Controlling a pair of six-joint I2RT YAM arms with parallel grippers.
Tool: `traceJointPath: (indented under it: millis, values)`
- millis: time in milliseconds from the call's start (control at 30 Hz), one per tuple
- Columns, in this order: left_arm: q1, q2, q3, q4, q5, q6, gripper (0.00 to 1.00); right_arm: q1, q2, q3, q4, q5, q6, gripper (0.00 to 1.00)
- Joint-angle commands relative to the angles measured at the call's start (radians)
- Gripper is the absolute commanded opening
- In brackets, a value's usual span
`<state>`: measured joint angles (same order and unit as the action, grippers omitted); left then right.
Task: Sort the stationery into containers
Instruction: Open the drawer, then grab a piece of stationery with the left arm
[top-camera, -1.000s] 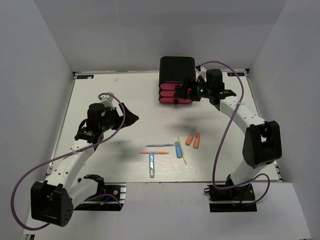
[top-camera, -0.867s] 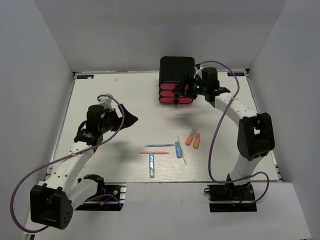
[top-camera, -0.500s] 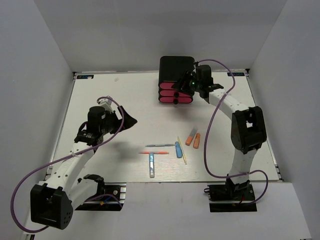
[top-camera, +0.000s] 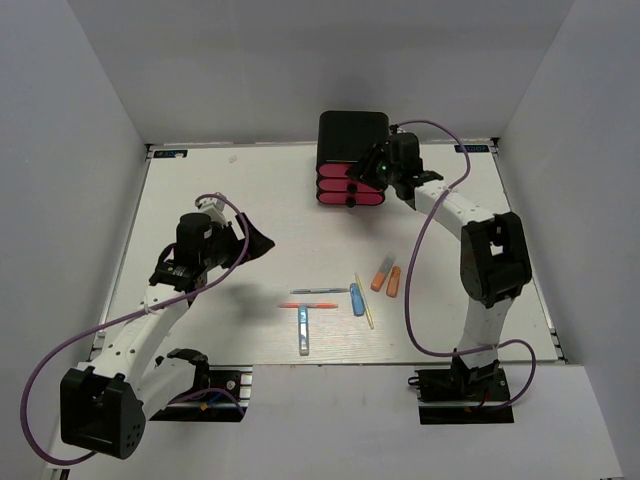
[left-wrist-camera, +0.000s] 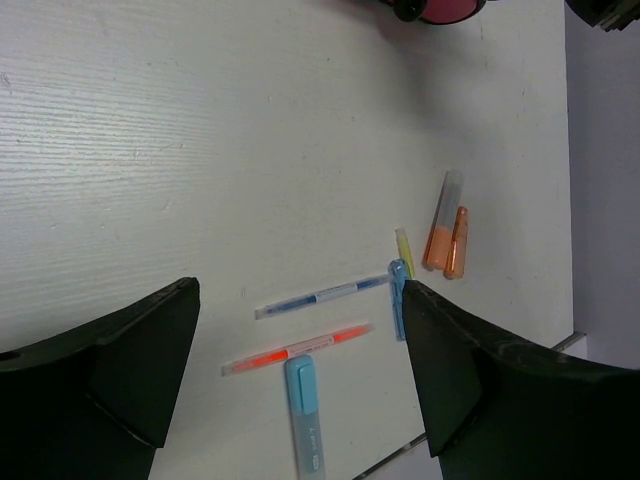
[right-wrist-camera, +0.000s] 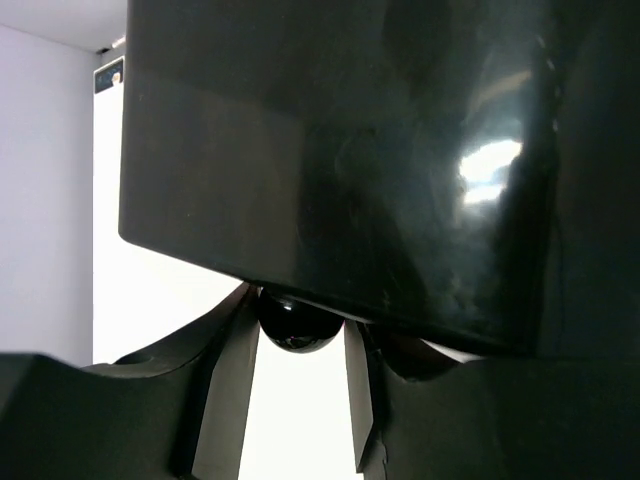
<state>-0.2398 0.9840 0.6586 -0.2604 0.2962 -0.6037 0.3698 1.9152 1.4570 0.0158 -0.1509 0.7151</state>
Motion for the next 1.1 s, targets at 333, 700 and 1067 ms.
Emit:
traceJointPath:
  millis: [333,700,1067]
  values:
    - [-0.045,0.048,0.013,0.111,0.052,-0.022,0.75,-0.002,-0.324,-0.435,0.076,-0.033,0.006,0.43]
    - [-0.099,0.082,0.052,0.102,0.021,-0.022,0.86,-0.005,-0.347,-0.451,0.147,-0.162,-0.094,0.90]
    - [-0.173,0.137,0.056,0.009,0.063,0.062,0.31,-0.002,-0.530,-0.578,0.023,-0.282,-0.373,0.90]
